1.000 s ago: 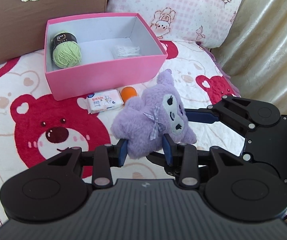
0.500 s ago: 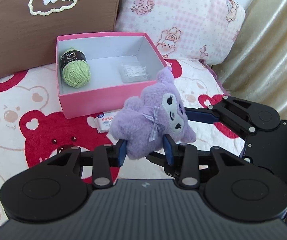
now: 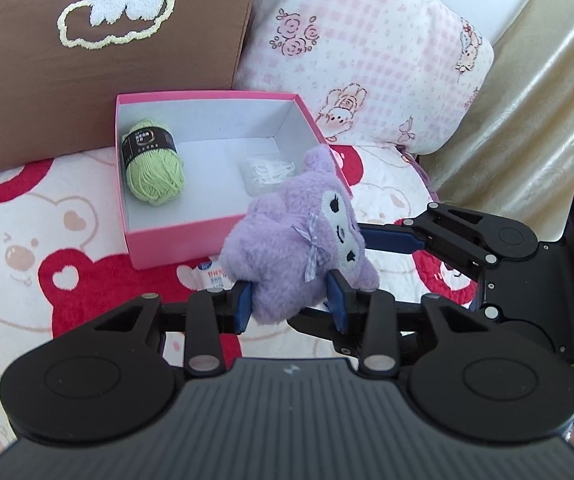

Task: Organize objects
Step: 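Lift the purple plush toy with the left gripper and carry it over the pink box, then lower the plush toy into the pink box and open the left gripper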

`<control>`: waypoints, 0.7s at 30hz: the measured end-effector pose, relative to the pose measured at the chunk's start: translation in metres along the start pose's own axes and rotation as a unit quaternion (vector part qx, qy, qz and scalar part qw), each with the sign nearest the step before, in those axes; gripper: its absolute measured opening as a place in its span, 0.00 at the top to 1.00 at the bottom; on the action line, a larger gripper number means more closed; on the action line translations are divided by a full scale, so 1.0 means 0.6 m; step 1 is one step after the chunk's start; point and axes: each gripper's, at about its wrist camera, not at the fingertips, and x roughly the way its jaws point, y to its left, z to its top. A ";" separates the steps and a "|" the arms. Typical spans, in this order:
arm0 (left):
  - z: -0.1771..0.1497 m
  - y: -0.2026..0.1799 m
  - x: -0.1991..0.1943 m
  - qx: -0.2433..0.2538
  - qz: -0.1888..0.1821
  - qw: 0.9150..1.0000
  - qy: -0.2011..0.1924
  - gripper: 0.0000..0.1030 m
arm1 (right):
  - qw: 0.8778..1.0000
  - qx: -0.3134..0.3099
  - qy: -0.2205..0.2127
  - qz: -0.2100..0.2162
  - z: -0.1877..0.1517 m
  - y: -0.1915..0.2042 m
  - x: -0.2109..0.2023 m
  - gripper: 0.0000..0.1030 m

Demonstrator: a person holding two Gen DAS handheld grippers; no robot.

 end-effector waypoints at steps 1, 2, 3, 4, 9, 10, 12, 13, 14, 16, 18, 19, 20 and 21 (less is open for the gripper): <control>0.009 0.001 0.005 -0.001 0.001 1.000 0.001 0.65 | 1.000 0.003 0.001 -0.002 0.006 -0.007 0.004 0.28; 0.019 0.003 0.011 -0.003 0.001 1.000 0.003 0.65 | 1.000 0.007 0.003 -0.004 0.013 -0.014 0.008 0.28; 0.032 0.007 0.019 -0.007 0.001 1.000 0.005 0.65 | 1.000 0.012 0.005 -0.006 0.020 -0.022 0.015 0.28; 0.044 0.011 0.028 -0.013 0.001 1.000 0.009 0.65 | 1.000 0.017 0.008 -0.008 0.027 -0.032 0.022 0.28; 0.099 0.041 0.087 -0.048 0.003 0.998 0.031 0.64 | 0.998 0.056 0.034 -0.007 0.057 -0.087 0.073 0.28; 0.110 0.050 0.101 -0.059 0.002 0.998 0.037 0.64 | 0.997 0.060 0.039 -0.008 0.060 -0.097 0.085 0.28; 0.128 0.066 0.131 -0.074 0.003 0.996 0.049 0.64 | 0.997 0.064 0.047 -0.006 0.066 -0.119 0.106 0.28; 0.135 0.073 0.145 -0.080 0.003 0.995 0.056 0.64 | 0.996 0.068 0.052 0.000 0.068 -0.130 0.117 0.28; 0.141 0.080 0.160 -0.083 0.006 0.995 0.063 0.64 | 0.996 0.065 0.058 0.004 0.069 -0.139 0.129 0.28; 0.149 0.091 0.188 -0.092 0.008 0.993 0.070 0.64 | 0.995 0.069 0.068 0.009 0.070 -0.159 0.151 0.28; 0.154 0.102 0.216 -0.099 0.015 0.992 0.079 0.64 | 0.994 0.070 0.079 0.012 0.070 -0.175 0.175 0.28; 0.155 0.108 0.228 -0.108 0.018 0.990 0.086 0.64 | 0.994 0.071 0.086 0.016 0.068 -0.182 0.187 0.28; 0.156 0.116 0.241 -0.118 0.022 0.988 0.095 0.64 | 0.993 0.072 0.090 0.019 0.066 -0.187 0.198 0.28; 0.158 0.125 0.253 -0.130 0.027 0.986 0.101 0.64 | 0.992 0.077 0.094 0.023 0.062 -0.192 0.210 0.28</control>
